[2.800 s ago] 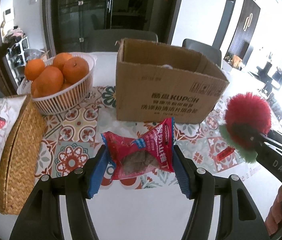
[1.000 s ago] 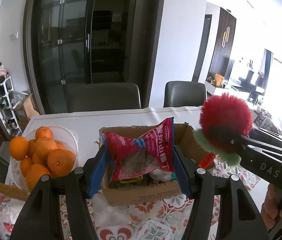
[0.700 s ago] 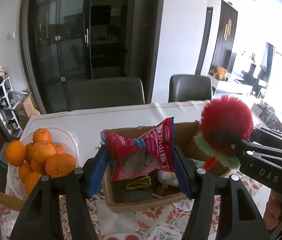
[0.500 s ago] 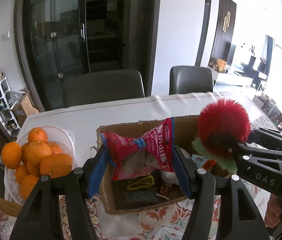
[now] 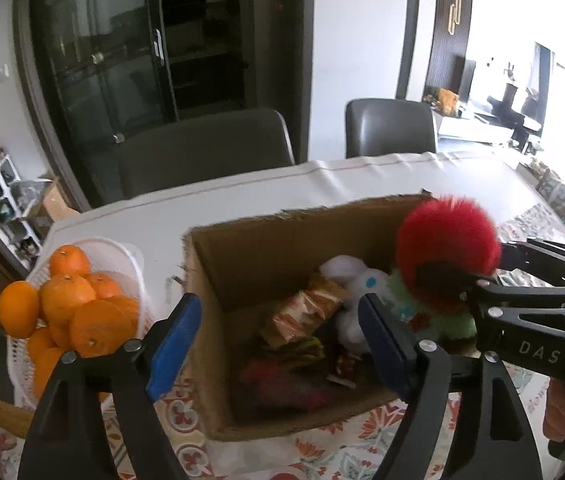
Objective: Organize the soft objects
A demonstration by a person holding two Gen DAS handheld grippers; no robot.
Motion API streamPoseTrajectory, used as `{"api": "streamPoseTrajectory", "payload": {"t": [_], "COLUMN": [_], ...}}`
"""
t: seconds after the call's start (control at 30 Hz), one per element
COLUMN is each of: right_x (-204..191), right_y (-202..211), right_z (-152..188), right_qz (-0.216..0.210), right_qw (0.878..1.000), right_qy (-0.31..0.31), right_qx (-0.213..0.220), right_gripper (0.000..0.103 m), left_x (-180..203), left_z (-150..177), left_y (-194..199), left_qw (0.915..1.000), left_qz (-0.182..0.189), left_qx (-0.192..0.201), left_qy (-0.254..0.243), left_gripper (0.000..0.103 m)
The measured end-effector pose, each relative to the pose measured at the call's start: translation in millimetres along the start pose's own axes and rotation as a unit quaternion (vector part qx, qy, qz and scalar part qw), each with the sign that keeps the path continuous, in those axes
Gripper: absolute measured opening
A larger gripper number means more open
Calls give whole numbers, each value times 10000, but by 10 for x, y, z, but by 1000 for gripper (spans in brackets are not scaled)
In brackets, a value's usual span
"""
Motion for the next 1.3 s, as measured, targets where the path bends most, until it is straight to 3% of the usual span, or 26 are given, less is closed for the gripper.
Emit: {"api": "streamPoseTrajectory", "payload": {"t": [0.03, 0.07, 0.23, 0.47, 0.6, 0.93, 1.3], "right_x": [-1, -14, -68, -127, -148, -237, -301], "right_y": [-15, -16, 48, 320, 596, 1356, 2185], "right_z": [-4, 0, 12, 39, 121, 479, 972], "right_qz": [6, 0, 69, 235, 357, 642, 926], "right_qw": [10000, 10000, 9998, 9988, 9972, 9898, 9762], "right_qy": [-8, -7, 123, 94, 67, 80, 218], "right_qx": [-8, -16, 104, 424, 661, 1272, 1950], "right_gripper": [63, 64, 64, 64, 66, 84, 90], "left_x": [-23, -50, -182, -252, -210, -108, 156], "left_z": [7, 16, 27, 116, 206, 491, 945], "left_y": [35, 87, 272, 603, 854, 1603, 2315], "left_qw": [10000, 9997, 9979, 9952, 9933, 9858, 9812], "left_qz": [-85, -216, -615, -851, -958, -1355, -1475], "left_qx": [35, 93, 194, 365, 497, 856, 1120], "left_qy": [-3, -10, 87, 328, 414, 508, 547], "left_gripper": [88, 89, 91, 95, 101, 103, 103]}}
Point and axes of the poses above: each gripper's, at about its wrist camera, not at the fingertips, and y roughly against the way its jaws point, x to its right, z to its underside, the point moved 9 cm from there along -y, roughly the way its jaws point, and after that the axes turned 11 degrees about -y, right-handed, at the moved point
